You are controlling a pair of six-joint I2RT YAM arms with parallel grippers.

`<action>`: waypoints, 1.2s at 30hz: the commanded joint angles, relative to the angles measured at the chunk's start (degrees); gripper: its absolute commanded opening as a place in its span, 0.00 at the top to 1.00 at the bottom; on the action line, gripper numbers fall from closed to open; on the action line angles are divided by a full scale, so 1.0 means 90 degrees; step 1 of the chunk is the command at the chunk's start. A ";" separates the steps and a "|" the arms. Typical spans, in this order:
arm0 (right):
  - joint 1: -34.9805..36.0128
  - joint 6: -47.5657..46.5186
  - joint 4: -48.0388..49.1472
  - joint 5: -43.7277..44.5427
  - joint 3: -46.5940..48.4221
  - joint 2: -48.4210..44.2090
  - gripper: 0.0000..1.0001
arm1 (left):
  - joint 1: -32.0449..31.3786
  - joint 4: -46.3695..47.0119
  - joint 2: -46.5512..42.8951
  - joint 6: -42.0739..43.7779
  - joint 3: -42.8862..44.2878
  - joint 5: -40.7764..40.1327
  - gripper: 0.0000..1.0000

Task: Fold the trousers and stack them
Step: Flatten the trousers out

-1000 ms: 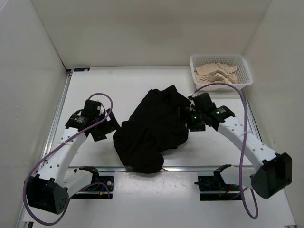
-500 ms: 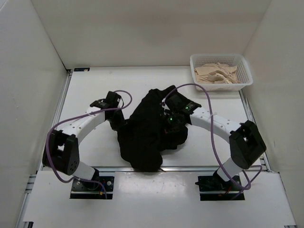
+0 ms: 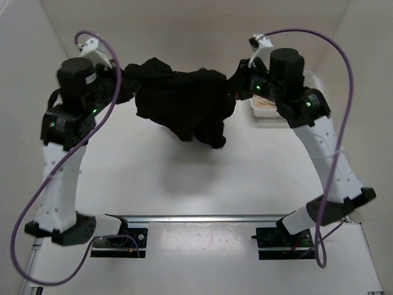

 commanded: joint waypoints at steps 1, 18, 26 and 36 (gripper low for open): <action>-0.0066 -0.0255 -0.0066 0.1222 -0.0653 -0.0847 1.00 | -0.0006 -0.0220 -0.0546 0.0177 0.0072 0.0568 0.90; -0.1921 0.0349 -0.1232 0.1314 -0.0314 0.1420 0.08 | -0.0388 -0.0376 0.0852 0.0226 -0.0336 0.0473 0.38; -0.2975 0.1073 -0.0171 0.1346 -0.5448 -0.2167 0.91 | -0.0035 -0.0161 -0.0097 -0.0057 -0.3470 -0.0269 0.87; -0.4070 0.2010 0.0500 -0.0481 -0.8126 -0.2504 0.00 | 0.0151 0.1324 0.0224 -0.1366 -0.6452 0.0853 0.00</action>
